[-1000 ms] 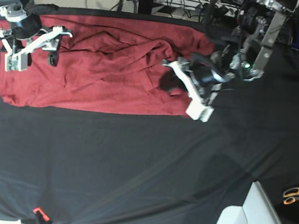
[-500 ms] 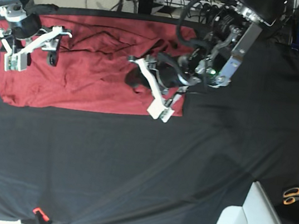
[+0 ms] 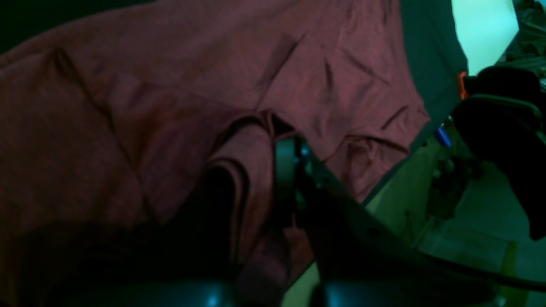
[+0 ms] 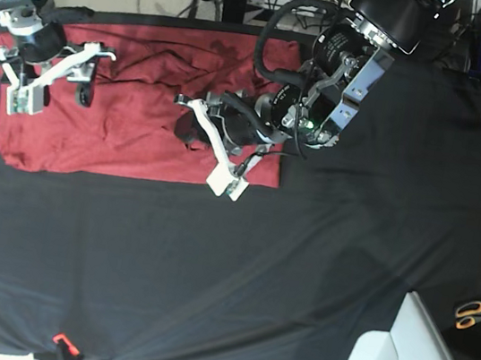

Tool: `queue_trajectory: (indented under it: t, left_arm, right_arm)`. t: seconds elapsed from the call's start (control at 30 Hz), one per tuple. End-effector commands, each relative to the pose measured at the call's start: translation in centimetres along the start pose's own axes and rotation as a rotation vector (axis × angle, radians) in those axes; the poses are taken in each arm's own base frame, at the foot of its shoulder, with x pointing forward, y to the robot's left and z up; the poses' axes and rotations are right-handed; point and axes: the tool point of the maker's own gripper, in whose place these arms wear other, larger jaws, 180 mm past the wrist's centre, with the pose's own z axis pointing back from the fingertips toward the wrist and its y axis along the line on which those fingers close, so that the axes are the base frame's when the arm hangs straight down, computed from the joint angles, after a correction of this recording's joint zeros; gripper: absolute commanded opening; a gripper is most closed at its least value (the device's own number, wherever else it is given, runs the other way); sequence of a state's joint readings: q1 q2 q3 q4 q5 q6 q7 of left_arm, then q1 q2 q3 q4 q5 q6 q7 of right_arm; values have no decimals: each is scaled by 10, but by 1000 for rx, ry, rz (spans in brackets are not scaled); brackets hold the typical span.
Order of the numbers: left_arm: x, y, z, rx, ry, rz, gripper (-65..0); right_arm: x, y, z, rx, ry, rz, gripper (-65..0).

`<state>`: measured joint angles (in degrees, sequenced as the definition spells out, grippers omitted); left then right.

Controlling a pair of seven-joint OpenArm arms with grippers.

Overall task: Fold the T-shirt properly
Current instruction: 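Fold the shoulder end toward the right gripper with the left gripper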

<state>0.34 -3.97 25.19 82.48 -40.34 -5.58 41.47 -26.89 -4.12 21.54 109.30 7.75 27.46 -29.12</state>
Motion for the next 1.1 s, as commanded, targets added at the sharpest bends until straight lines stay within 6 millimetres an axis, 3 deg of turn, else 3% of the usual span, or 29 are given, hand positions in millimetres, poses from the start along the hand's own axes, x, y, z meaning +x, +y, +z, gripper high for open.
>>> queue_trajectory:
  t: [0.0,0.37,0.6,1.07]
  left_arm:
    - [16,-10,0,-31,-45,-6,-650]
    - [28,-26,-7,-50,-48,-46,-650]
    - [26,-16,-14,-22,-27,-21,-650]
    - [33,-20,-17,-27,-33,-27,-650]
  right_arm:
    - [10,-1,2,2,-43,-2,-261]
    - [11,2,1,10,-45,0,-261]
    - [11,-1,2,3,-44,0,-261]
    - [17,1,0,9,-57,3,-261]
